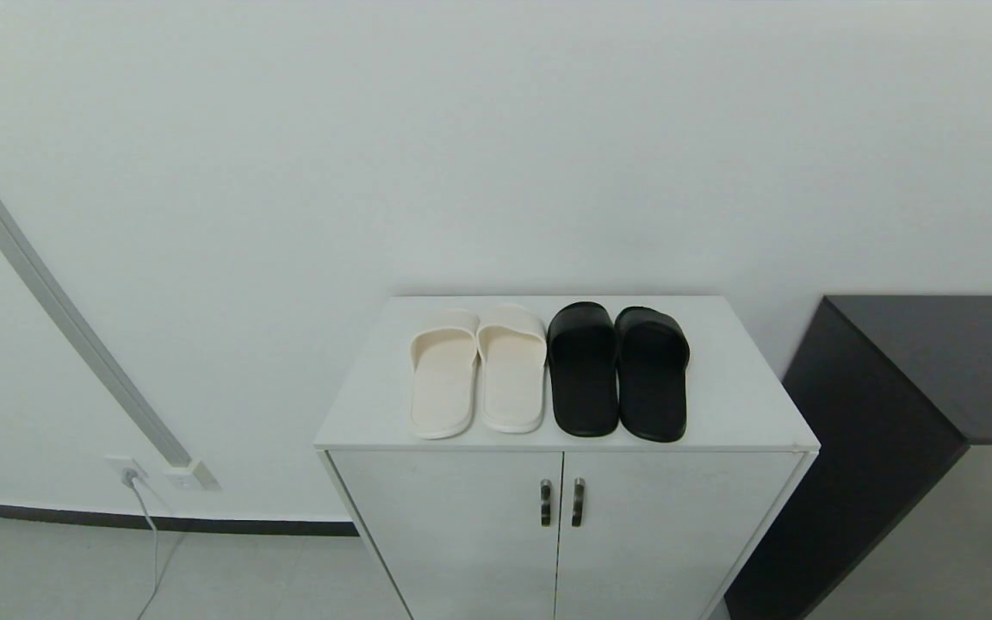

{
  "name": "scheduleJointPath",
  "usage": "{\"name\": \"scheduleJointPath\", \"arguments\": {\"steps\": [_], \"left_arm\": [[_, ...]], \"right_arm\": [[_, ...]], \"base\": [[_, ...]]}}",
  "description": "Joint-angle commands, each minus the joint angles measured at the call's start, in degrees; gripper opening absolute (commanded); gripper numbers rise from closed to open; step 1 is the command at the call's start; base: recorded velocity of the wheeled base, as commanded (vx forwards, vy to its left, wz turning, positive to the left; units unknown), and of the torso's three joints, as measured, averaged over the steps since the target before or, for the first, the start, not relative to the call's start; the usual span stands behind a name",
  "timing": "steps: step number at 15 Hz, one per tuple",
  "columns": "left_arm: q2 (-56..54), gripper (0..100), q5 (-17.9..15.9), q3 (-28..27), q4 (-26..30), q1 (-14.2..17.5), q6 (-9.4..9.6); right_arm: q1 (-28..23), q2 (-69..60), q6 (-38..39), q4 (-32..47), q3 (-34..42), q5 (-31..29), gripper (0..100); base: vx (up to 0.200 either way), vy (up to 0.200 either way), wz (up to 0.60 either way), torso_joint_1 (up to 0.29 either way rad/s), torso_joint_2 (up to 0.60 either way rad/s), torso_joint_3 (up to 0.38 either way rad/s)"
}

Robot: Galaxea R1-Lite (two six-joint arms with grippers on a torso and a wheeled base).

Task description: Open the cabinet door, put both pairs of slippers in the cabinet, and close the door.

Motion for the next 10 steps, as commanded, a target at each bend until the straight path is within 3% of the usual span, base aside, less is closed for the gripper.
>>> {"name": "scheduleJointPath", "arguments": {"steps": [1, 5, 7, 10], "left_arm": [[0.04, 0, 0.04, 0.00, -0.04, -0.01, -0.06], [0.04, 0, 0.04, 0.00, -0.04, -0.01, -0.14], [0.04, 0, 0.04, 0.00, -0.04, -0.01, -0.06], [0.04, 0, 0.04, 0.00, -0.04, -0.01, -0.06]], "right_arm": [[0.00, 0.07, -0.57, -0.11, -0.18, -0.16, 100], [-0.09, 0.42, -0.22, -0.54, -0.88, -0.34, 100], [0.62, 9.48, 7.52, 2.62, -18.54, -0.34, 100], [1.94, 16.95, 3.21, 5.34, -16.79, 2.38, 100]], "base": [[0.000, 0.000, 0.00, 0.000, 0.00, 0.000], [0.000, 0.000, 0.00, 0.000, 0.00, 0.000], [0.000, 0.000, 0.00, 0.000, 0.00, 0.000], [0.000, 0.000, 0.00, 0.000, 0.00, 0.000]]}}
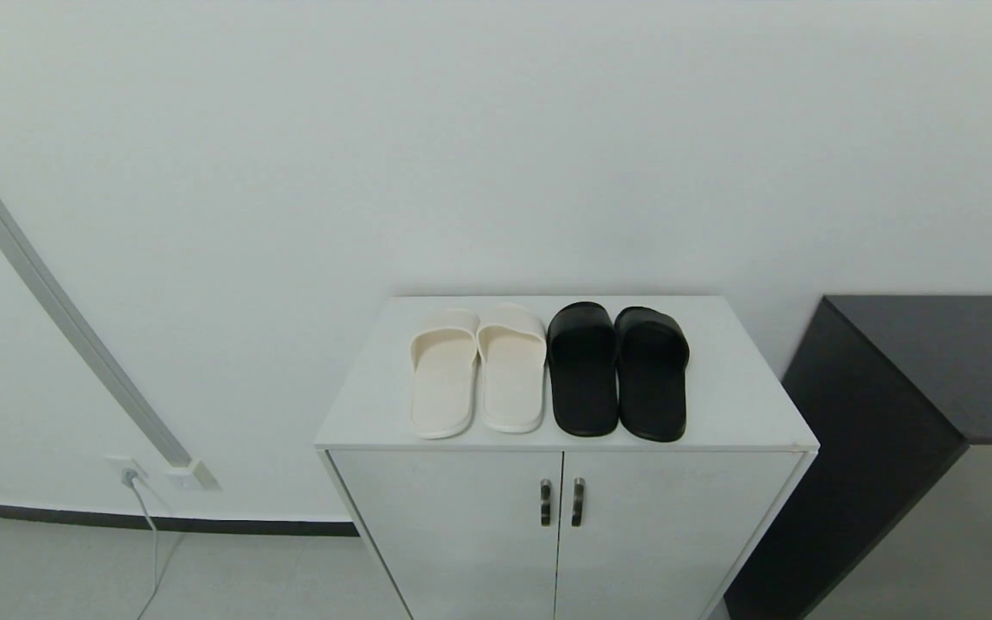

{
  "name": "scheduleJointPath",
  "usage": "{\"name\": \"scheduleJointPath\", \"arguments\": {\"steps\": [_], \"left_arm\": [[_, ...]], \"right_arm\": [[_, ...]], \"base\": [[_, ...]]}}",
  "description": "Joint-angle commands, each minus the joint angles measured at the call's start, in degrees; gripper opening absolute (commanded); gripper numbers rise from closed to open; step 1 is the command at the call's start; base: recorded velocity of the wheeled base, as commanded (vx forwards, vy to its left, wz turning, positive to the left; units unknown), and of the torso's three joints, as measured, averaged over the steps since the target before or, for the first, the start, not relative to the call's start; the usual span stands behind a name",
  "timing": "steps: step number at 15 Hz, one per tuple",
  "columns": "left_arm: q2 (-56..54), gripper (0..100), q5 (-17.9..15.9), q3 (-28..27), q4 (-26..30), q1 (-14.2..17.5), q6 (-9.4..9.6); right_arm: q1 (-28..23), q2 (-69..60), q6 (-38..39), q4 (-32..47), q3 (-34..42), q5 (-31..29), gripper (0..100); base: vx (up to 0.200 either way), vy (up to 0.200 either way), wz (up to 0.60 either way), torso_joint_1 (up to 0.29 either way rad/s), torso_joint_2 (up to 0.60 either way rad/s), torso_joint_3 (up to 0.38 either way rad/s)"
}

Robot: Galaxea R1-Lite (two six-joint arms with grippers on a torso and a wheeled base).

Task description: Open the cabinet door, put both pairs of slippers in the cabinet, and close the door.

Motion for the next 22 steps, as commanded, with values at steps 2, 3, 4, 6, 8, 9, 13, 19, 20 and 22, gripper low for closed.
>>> {"name": "scheduleJointPath", "arguments": {"steps": [2, 3, 4, 6, 8, 9, 13, 19, 20, 22], "left_arm": [[0.04, 0, 0.02, 0.00, -0.04, -0.01, -0.02], [0.04, 0, -0.07, 0.00, -0.04, -0.01, 0.07], [0.04, 0, -0.07, 0.00, 0.05, -0.01, 0.24], [0.04, 0, -0.07, 0.00, -0.04, -0.01, 0.24], [0.04, 0, -0.07, 0.00, -0.04, -0.01, 0.24], [0.04, 0, -0.07, 0.00, 0.05, -0.01, 0.24], [0.04, 0, -0.16, 0.00, 0.05, -0.01, 0.51], [0.04, 0, -0.16, 0.00, 0.05, -0.01, 0.77], [0.04, 0, -0.16, 0.00, 0.05, -0.01, 0.77], [0.04, 0, -0.16, 0.00, 0.05, -0.01, 0.77]], "right_arm": [[1.88, 14.15, -0.22, -0.69, -1.41, 3.02, 100], [2.67, 17.40, -0.14, -2.89, -1.59, 4.52, 100], [3.38, 21.97, -0.05, -6.66, -2.20, 5.57, 100], [5.57, 30.85, -0.05, -12.73, -4.31, 5.75, 100], [11.81, 44.83, 2.50, -19.50, -8.53, 3.29, 100], [14.45, 49.22, 3.82, -23.72, -9.32, 1.97, 100], [29.39, 59.06, 9.18, -31.10, -11.87, -10.33, 100], [37.04, 71.54, 12.43, -31.54, -18.99, -19.48, 100], [37.83, 73.83, 13.75, -31.54, -20.57, -21.76, 100], [39.24, 76.38, 13.84, -31.89, -22.15, -23.34, 100]], "base": [[0.000, 0.000, 0.00, 0.000, 0.00, 0.000], [0.000, 0.000, 0.00, 0.000, 0.00, 0.000], [0.000, 0.000, 0.00, 0.000, 0.00, 0.000], [0.000, 0.000, 0.00, 0.000, 0.00, 0.000], [0.000, 0.000, 0.00, 0.000, 0.00, 0.000], [0.000, 0.000, 0.00, 0.000, 0.00, 0.000], [0.000, 0.000, 0.00, 0.000, 0.00, 0.000], [0.000, 0.000, 0.00, 0.000, 0.00, 0.000], [0.000, 0.000, 0.00, 0.000, 0.00, 0.000], [0.000, 0.000, 0.00, 0.000, 0.00, 0.000]]}}
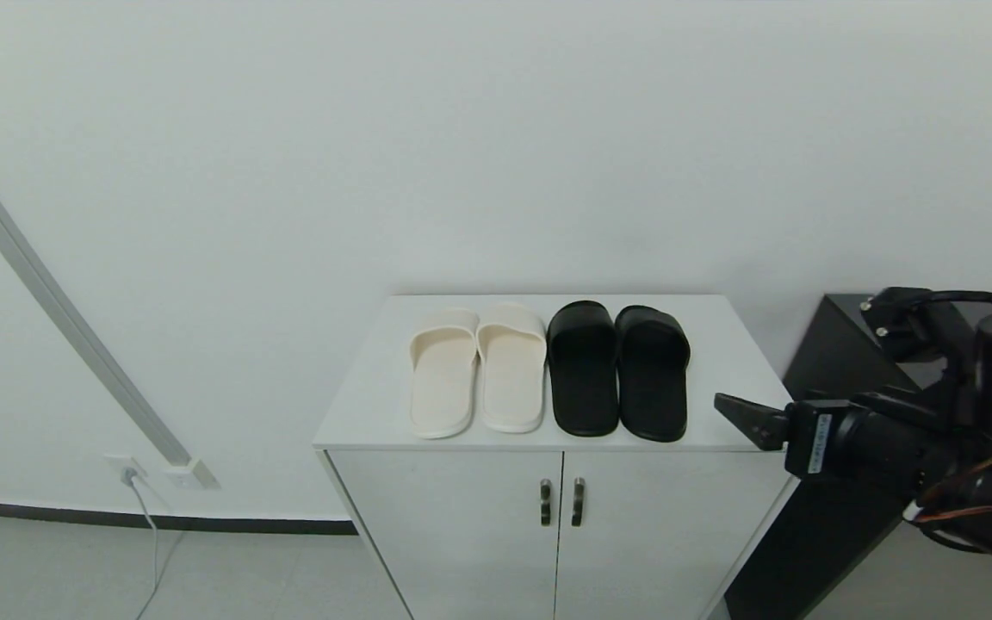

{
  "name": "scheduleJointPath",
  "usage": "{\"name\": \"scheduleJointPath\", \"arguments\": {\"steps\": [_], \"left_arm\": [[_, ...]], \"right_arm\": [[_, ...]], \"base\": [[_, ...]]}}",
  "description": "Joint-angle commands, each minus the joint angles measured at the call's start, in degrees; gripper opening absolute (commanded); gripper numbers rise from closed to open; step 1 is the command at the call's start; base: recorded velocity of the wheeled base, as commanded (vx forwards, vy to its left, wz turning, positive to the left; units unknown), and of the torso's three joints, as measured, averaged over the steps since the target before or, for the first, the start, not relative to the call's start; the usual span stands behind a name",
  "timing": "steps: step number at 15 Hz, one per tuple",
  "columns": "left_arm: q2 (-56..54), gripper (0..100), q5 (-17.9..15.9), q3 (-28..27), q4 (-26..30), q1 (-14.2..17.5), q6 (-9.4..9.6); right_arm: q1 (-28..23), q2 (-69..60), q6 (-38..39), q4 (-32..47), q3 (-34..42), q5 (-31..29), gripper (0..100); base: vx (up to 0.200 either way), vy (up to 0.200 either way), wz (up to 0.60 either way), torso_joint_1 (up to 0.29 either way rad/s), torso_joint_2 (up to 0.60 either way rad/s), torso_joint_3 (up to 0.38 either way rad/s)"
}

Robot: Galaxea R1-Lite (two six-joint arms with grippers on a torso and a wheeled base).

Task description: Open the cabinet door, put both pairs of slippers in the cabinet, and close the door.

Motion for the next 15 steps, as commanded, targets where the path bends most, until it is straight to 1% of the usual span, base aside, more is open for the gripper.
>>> {"name": "scheduleJointPath", "arguments": {"steps": [1, 2, 3, 5, 7, 8, 9, 11, 15], "left_arm": [[0.04, 0, 0.02, 0.00, -0.01, -0.01, -0.10], [0.04, 0, -0.07, 0.00, -0.01, -0.01, -0.10], [0.04, 0, -0.07, 0.00, -0.01, -0.01, -0.10], [0.04, 0, -0.07, 0.00, -0.01, -0.01, -0.10], [0.04, 0, -0.07, 0.00, -0.01, -0.01, -0.10], [0.04, 0, -0.07, 0.00, -0.01, -0.01, -0.10], [0.04, 0, -0.07, 0.00, -0.01, -0.01, -0.01], [0.04, 0, -0.07, 0.00, -0.01, -0.01, -0.10], [0.04, 0, -0.07, 0.00, -0.01, -0.01, -0.10]], "right_arm": [[2.96, 6.20, 0.41, -0.40, -3.83, -2.51, 100], [3.49, 8.22, 0.59, -0.57, -5.32, -5.94, 100], [4.37, 9.98, 0.59, -0.93, -7.08, -7.96, 100], [5.60, 13.06, 0.59, -1.19, -9.63, -10.42, 100], [6.48, 17.01, 0.85, -1.45, -12.09, -14.12, 100], [6.48, 17.01, 0.85, -1.45, -12.09, -14.12, 100], [7.10, 21.23, 0.41, -5.41, -13.32, -15.61, 100], [7.10, 24.83, -0.91, -9.72, -14.55, -15.79, 100], [6.83, 29.23, -1.87, -10.24, -17.98, -15.61, 100]], "base": [[0.000, 0.000, 0.00, 0.000, 0.00, 0.000], [0.000, 0.000, 0.00, 0.000, 0.00, 0.000], [0.000, 0.000, 0.00, 0.000, 0.00, 0.000], [0.000, 0.000, 0.00, 0.000, 0.00, 0.000], [0.000, 0.000, 0.00, 0.000, 0.00, 0.000], [0.000, 0.000, 0.00, 0.000, 0.00, 0.000], [0.000, 0.000, 0.00, 0.000, 0.00, 0.000], [0.000, 0.000, 0.00, 0.000, 0.00, 0.000], [0.000, 0.000, 0.00, 0.000, 0.00, 0.000]]}}
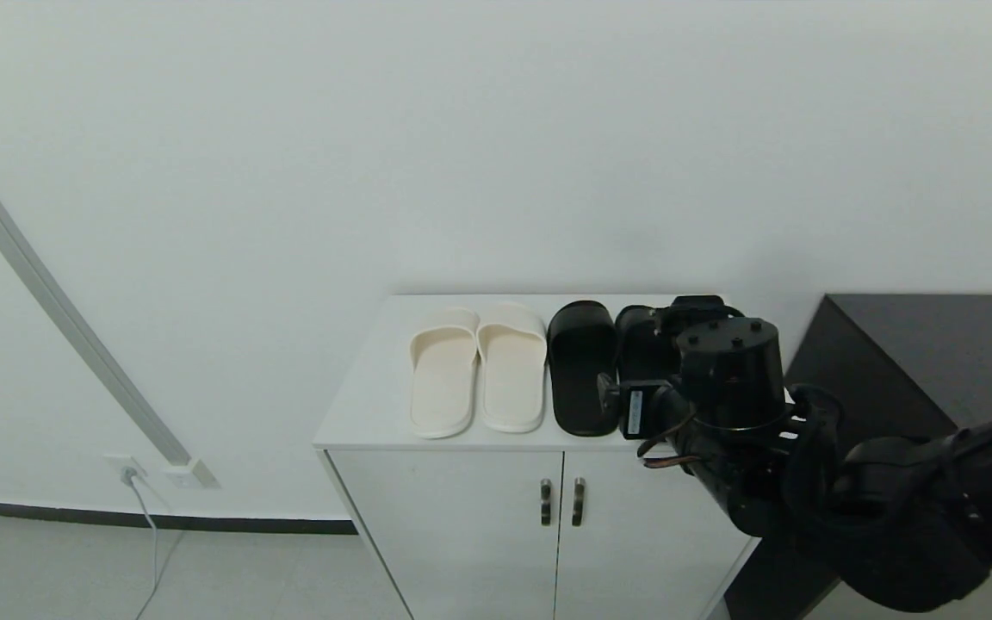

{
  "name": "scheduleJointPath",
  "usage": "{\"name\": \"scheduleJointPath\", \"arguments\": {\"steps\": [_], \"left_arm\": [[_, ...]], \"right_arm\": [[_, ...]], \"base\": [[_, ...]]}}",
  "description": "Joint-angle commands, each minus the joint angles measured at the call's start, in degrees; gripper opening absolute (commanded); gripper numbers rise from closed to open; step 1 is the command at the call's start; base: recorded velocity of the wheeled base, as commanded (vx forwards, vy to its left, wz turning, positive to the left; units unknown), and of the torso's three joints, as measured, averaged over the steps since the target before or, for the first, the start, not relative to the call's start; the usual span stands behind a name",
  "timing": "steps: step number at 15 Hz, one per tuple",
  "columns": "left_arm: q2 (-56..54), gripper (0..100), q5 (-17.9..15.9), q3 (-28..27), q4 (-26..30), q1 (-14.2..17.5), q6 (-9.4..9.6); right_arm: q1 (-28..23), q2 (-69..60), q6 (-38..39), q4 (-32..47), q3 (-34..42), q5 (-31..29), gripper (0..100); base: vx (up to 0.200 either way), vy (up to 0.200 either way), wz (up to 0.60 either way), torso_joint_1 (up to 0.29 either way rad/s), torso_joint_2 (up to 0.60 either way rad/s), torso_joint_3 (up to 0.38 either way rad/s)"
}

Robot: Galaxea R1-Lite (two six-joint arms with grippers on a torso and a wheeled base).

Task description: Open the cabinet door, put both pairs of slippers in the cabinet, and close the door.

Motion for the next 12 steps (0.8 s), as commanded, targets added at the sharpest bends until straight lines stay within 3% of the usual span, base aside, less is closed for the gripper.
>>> {"name": "scheduleJointPath", "arguments": {"steps": [1, 5, 12], "left_arm": [[0.04, 0, 0.01, 0.00, -0.01, -0.01, 0.00], [0.04, 0, 0.01, 0.00, -0.01, -0.01, 0.00], [0.04, 0, 0.01, 0.00, -0.01, -0.01, 0.00]], "right_arm": [[-0.86, 4.67, -0.29, -0.32, -3.00, -0.07, 100], [-3.23, 10.91, -3.02, -4.01, -8.45, -0.16, 100], [-7.19, 19.53, -4.60, -3.83, -19.61, -0.07, 100]], "base": [[0.000, 0.000, 0.00, 0.000, 0.00, 0.000], [0.000, 0.000, 0.00, 0.000, 0.00, 0.000], [0.000, 0.000, 0.00, 0.000, 0.00, 0.000]]}}
